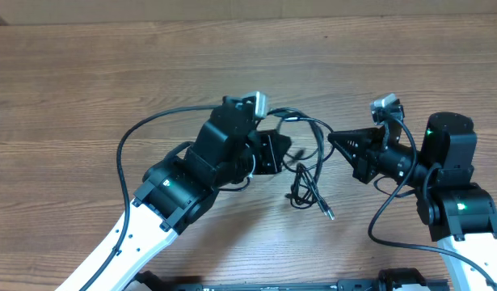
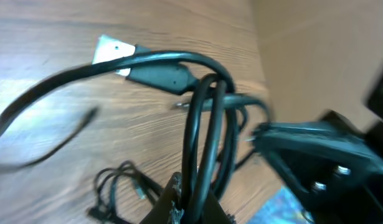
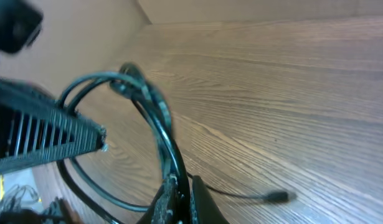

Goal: Untangle cables

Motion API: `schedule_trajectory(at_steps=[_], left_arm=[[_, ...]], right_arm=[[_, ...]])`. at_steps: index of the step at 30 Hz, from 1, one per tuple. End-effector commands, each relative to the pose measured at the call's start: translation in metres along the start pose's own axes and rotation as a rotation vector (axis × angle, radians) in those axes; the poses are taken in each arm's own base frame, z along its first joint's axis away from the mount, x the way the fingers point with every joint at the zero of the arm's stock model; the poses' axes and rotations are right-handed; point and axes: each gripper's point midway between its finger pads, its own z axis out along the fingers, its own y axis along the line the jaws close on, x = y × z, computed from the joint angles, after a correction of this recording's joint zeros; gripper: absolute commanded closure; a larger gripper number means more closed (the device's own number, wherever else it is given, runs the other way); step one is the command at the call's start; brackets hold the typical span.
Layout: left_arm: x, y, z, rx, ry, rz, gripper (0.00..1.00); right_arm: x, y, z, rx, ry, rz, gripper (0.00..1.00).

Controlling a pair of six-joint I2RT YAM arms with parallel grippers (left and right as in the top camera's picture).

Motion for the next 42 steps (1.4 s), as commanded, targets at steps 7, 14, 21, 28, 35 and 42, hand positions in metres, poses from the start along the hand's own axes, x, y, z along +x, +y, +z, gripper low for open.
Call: schedule_trajectory(at_steps=[7,14,21,28,35,42], left_arm=[[-0.015,0.016,-0.012,-0.096,-0.107,-0.231,0.96],[-0.015,0.016,-0.012,-0.097,-0.105,-0.228,0.96],[-0.012,-0.006,-0.011,0.002,-0.061,-0.036,0.96],[0.003,-0.057,-0.017,0.266,0.013,0.384,0.96],[0.018,-0.064,-0.021,0.337,0.067,0.512,0.96],[0.016,-0.063,-0.020,0.330,0.060,0.511,0.96]], right_arm=[[-0.005,-0.031,-0.010,0.211,-0.039,0.188,0.96],[0.003,-0.027,-0.008,0.183,-0.003,0.178,0.51],[0.003,-0.020,-0.007,0.148,0.006,0.111,0.43],[0.002,0.010,-0.006,-0.032,0.012,-0.075,0.42],[-0.011,0.014,-0.006,-0.047,-0.036,-0.133,0.51],[-0.012,0.014,-0.006,-0.047,-0.040,-0.138,0.78]])
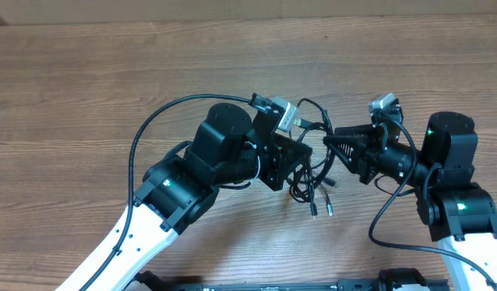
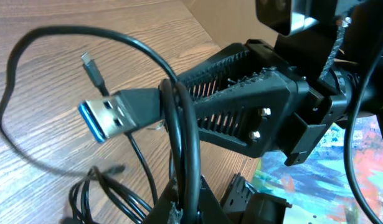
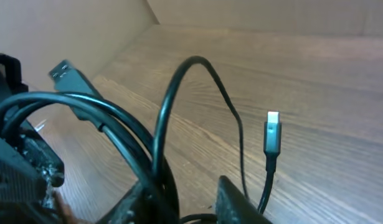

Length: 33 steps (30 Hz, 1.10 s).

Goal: Untangle cables

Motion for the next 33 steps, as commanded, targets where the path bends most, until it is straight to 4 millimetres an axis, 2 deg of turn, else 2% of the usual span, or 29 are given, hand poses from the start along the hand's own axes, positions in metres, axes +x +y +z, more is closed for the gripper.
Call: schedule_trajectory(at_steps=[1,6,10,13,15,16,17,19,22,26,29,31,33], left_arm=[[-0.009,-0.014,-0.009,0.038,-0.029,0.060,0.96],[-0.015,0.006,-0.010,-0.076,-0.070,-0.008,0.96],[-0.021,0.031,-0.014,-0.210,-0.126,-0.104,0.96],[-0.021,0.037,-0.015,-0.240,-0.135,-0.159,0.96],[-0.019,0.034,-0.014,-0.224,-0.126,-0.158,0.96],[-0.018,0.031,-0.014,-0.209,-0.117,-0.156,0.96],[-0.017,0.030,-0.013,-0.200,-0.112,-0.150,0.96],[-0.015,0.023,-0.012,-0.161,-0.089,-0.119,0.96],[-0.012,0.009,-0.010,-0.088,-0.062,-0.070,0.96],[-0.011,-0.019,-0.009,0.064,-0.031,0.020,0.96],[-0.008,-0.030,-0.010,0.125,-0.015,0.064,0.96],[-0.007,-0.032,-0.011,0.136,-0.006,0.069,0.96],[-0.006,-0.032,-0.011,0.136,-0.006,0.068,0.96]], right_arm=[[-0.010,0.005,-0.005,-0.002,-0.027,-0.034,0.80],[-0.009,0.006,-0.005,-0.004,-0.024,-0.031,0.85],[-0.005,0.008,-0.005,-0.018,-0.009,-0.016,0.90],[-0.004,0.008,-0.005,-0.018,-0.007,-0.014,0.91],[-0.004,0.008,-0.005,-0.018,-0.007,-0.014,0.89],[-0.004,0.008,-0.005,-0.018,-0.007,-0.014,0.74],[-0.004,0.008,-0.005,-0.018,-0.007,-0.014,0.65],[-0.005,0.008,-0.005,-0.018,-0.009,-0.017,0.54],[-0.005,0.008,-0.005,-0.018,-0.012,-0.061,0.49],[-0.005,0.008,-0.005,-0.018,-0.013,-0.124,0.48],[-0.008,0.008,-0.005,-0.017,-0.020,-0.133,0.50],[-0.010,0.008,-0.005,-0.016,-0.028,-0.144,0.57],[-0.011,0.008,-0.005,-0.017,-0.033,-0.164,0.72]])
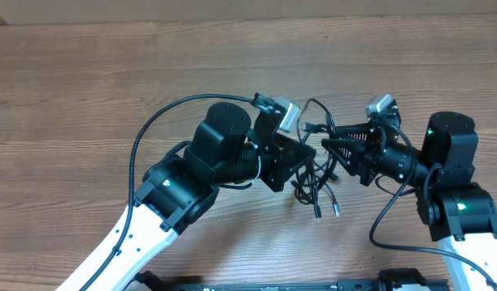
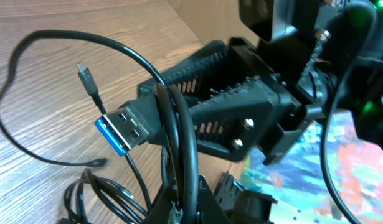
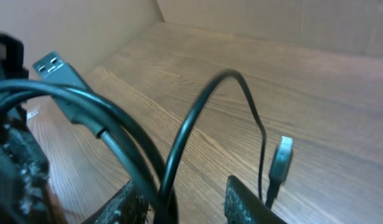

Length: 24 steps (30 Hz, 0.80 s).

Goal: Untangle cables

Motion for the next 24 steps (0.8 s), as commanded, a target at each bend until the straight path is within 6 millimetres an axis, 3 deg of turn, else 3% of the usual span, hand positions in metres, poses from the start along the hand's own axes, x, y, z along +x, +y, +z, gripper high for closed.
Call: schedule_trajectory(at_steps=[1,6,11,24], left_arm=[[-0.006,-0.021,-0.009,0.075,-0.009,0.068,0.96],[-0.013,-0.002,-0.009,-0.035,-0.053,0.042,0.96],[-0.022,0.042,-0.017,-0.275,-0.145,-0.122,0.96],[-0.035,0.079,-0.035,-0.487,-0.288,-0.262,0.94]], right_arm=[[-0.011,0.004,-0.005,0.003,-0.029,-0.057,0.79],[-0.011,0.006,-0.005,-0.012,-0.029,-0.056,0.91],[-0.007,0.012,-0.005,-0.043,-0.019,-0.041,0.94],[0.005,0.018,-0.006,-0.073,0.023,0.005,0.96]])
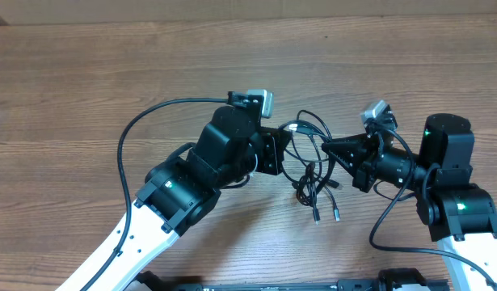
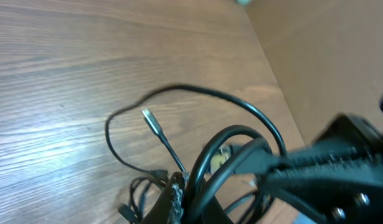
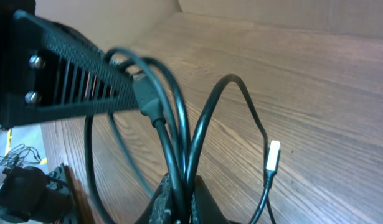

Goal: Untangle cables

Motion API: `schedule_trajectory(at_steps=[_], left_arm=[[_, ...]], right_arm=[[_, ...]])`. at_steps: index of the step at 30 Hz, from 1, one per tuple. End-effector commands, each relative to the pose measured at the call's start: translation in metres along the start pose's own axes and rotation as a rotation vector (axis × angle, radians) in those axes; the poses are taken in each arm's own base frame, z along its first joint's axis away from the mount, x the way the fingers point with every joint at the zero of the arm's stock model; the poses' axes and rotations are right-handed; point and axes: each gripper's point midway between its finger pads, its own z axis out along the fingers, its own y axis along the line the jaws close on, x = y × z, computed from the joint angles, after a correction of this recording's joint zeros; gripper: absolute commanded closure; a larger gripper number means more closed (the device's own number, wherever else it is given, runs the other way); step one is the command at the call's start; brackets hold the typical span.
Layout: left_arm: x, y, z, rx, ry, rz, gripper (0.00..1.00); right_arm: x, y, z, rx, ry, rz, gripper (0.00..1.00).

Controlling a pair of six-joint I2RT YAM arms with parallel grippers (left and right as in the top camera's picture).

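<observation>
A bunch of black cables [image 1: 309,158] hangs between my two grippers, above the wooden table [image 1: 86,73]. My left gripper [image 1: 287,150] is shut on thick loops of it; the left wrist view shows the fingers [image 2: 176,198] clamped on those loops [image 2: 231,146]. From the right, my right gripper [image 1: 330,150] is shut on several strands, which run up from its fingers [image 3: 201,200] in the right wrist view. A thin lead with a small plug [image 2: 151,121] trails off the bunch. Two loose ends [image 1: 326,213] dangle near the table. A white-tipped plug [image 3: 273,155] hangs beside the right fingers.
The left arm's own black cable [image 1: 122,153] arches out to the left of the arm. Another black lead [image 1: 384,217] loops beside the right arm. A cardboard wall [image 1: 232,8] closes the table's far edge.
My right gripper, open round the strands before, is now shut on them. The left wrist has turned, and the blue USB plug is gone from its view. The bunch hangs a little lower.
At first both grippers were shut on the bunch, a little apart over the table. Then the left wrist was turned up, showing a blue USB plug, and the right fingers stood open round the strands. That held a second later. Now both are shut again, close together.
</observation>
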Motion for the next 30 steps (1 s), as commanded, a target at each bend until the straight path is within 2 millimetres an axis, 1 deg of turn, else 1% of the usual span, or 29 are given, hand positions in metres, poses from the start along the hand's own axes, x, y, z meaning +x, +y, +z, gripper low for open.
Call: schedule_trajectory(at_steps=[1,4,7,8,9,11,12,13,14,16,18,20,22,24,27,30], left_arm=[[-0.032,0.016,-0.014,-0.109,-0.153,-0.044,0.93],[-0.038,0.023,-0.016,-0.149,-0.187,-0.046,0.90],[-0.037,0.023,-0.015,-0.149,-0.183,-0.045,0.89],[-0.034,0.023,-0.014,-0.147,-0.172,-0.045,0.92],[-0.032,0.022,-0.014,-0.138,-0.160,-0.045,0.95],[-0.028,0.017,-0.013,-0.108,-0.134,-0.044,0.96],[-0.026,0.014,-0.012,-0.090,-0.120,-0.043,0.96],[-0.024,0.009,-0.011,-0.063,-0.104,-0.038,0.96],[-0.023,0.005,-0.011,-0.045,-0.097,-0.029,0.96],[-0.021,-0.006,-0.011,0.014,-0.076,0.025,0.96],[-0.017,-0.025,-0.012,0.113,-0.050,0.101,0.96],[-0.016,-0.037,-0.014,0.175,-0.041,0.153,0.96],[-0.016,-0.045,-0.017,0.211,-0.044,0.207,0.96],[-0.017,-0.047,-0.021,0.221,-0.054,0.245,0.96],[-0.020,-0.052,-0.033,0.236,-0.084,0.293,0.96],[-0.028,-0.062,-0.054,0.267,-0.139,0.318,0.96]], right_arm=[[-0.007,0.006,-0.005,-0.006,-0.017,-0.029,0.96],[-0.007,0.007,-0.005,-0.014,-0.019,-0.030,0.96],[-0.007,0.007,-0.005,-0.013,-0.019,-0.030,0.96],[-0.007,0.007,-0.005,-0.013,-0.019,-0.029,0.93],[-0.007,0.007,-0.005,-0.013,-0.019,-0.029,0.88],[-0.007,0.007,-0.005,-0.013,-0.019,-0.028,0.66],[-0.007,0.007,-0.005,-0.013,-0.019,-0.028,0.53],[-0.007,0.007,-0.005,-0.013,-0.019,-0.028,0.34],[-0.007,0.007,-0.005,-0.014,-0.019,-0.028,0.28],[-0.007,0.007,-0.005,-0.014,-0.018,-0.027,0.00],[-0.006,0.007,-0.005,-0.014,-0.016,-0.024,0.00],[-0.006,0.007,-0.005,-0.014,-0.013,-0.021,0.00],[-0.005,0.007,-0.005,-0.014,-0.010,-0.017,0.00],[-0.004,0.007,-0.005,-0.014,-0.008,-0.014,0.00],[-0.003,0.003,-0.005,0.011,-0.001,-0.002,0.00],[-0.003,0.003,-0.005,0.011,-0.001,0.001,0.00]])
